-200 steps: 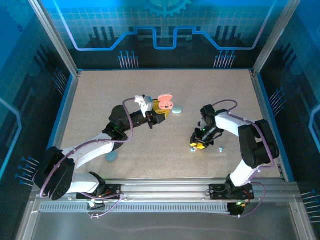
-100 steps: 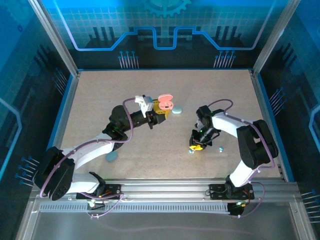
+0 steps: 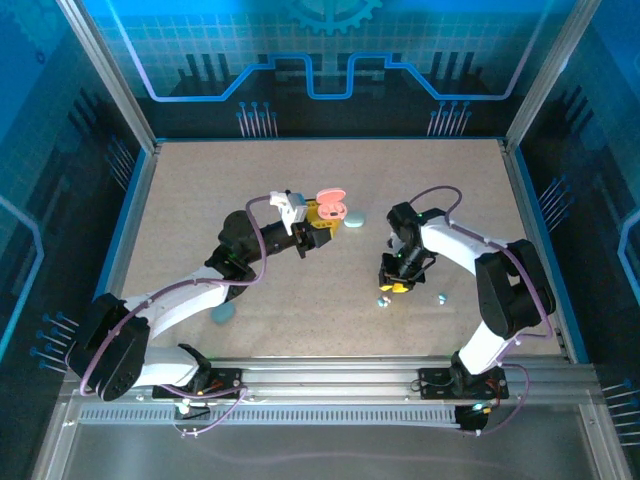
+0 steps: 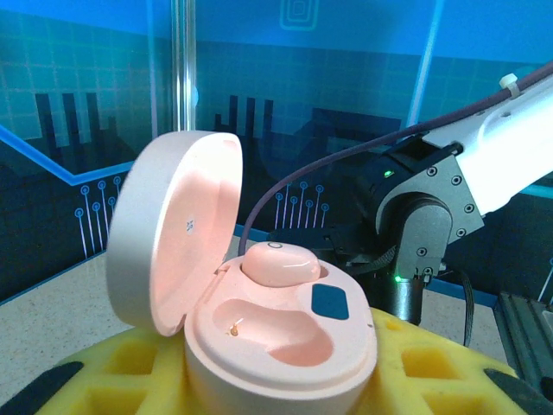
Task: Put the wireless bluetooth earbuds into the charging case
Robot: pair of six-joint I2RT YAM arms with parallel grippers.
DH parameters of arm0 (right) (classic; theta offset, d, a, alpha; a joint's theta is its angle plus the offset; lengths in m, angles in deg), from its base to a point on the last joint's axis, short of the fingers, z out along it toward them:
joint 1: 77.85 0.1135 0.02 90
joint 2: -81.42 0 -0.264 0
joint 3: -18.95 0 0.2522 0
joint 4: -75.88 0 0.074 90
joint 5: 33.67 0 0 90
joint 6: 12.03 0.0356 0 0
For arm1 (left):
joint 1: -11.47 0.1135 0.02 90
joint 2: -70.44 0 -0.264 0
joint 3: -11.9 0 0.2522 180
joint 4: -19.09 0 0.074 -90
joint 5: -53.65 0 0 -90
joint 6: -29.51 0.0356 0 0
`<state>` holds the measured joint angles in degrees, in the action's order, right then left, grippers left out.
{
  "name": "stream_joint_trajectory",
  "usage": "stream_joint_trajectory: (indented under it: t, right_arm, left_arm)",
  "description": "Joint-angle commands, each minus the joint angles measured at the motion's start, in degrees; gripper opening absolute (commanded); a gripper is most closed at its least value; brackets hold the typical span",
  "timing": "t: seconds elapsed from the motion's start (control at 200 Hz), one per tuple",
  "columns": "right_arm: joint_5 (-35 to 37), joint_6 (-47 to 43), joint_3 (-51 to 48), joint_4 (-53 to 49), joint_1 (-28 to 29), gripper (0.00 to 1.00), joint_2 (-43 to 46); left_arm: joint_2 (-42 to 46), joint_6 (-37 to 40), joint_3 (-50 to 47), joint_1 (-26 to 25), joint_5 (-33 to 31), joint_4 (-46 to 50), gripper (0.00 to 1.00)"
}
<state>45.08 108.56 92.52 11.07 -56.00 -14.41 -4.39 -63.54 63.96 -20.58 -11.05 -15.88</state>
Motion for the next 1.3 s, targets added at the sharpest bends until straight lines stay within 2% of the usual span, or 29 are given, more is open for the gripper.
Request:
stream_joint_trajectory:
  t: [0.0,0.395,0.59,0.931,1.296]
  right_arm:
    - [1.5,-2.4,1.8,-2.0,0.9,0.32,-2.4]
    - [-5.2,-5.5,1.8,-0.2,1.1,0.34,-6.8]
    - [-5.8,-6.0,1.9,-0.5,1.8,0.32,-8.0]
    - [-2.5,-5.2,2.2,-1.2,1.9,0.20,-7.8]
    - [3.3,-1.0,-0.5,1.0,-2.2,0.19,-2.7]
  left_arm:
    - [0.7,-0.4,0.2,-0.3,0.8,-1.2,0.33]
    - [1.0,-0.3,0.1,-0.5,0.3,-0.8,0.32]
    - [0.8,-0.3,0.3,-0.6,0.4,-0.7,0.32]
    - [0.9,-0.1,0.7,-0.6,0.6,0.0,0.32]
    - [0.7,0.0,0.8,-0.7,0.6,0.1,0.32]
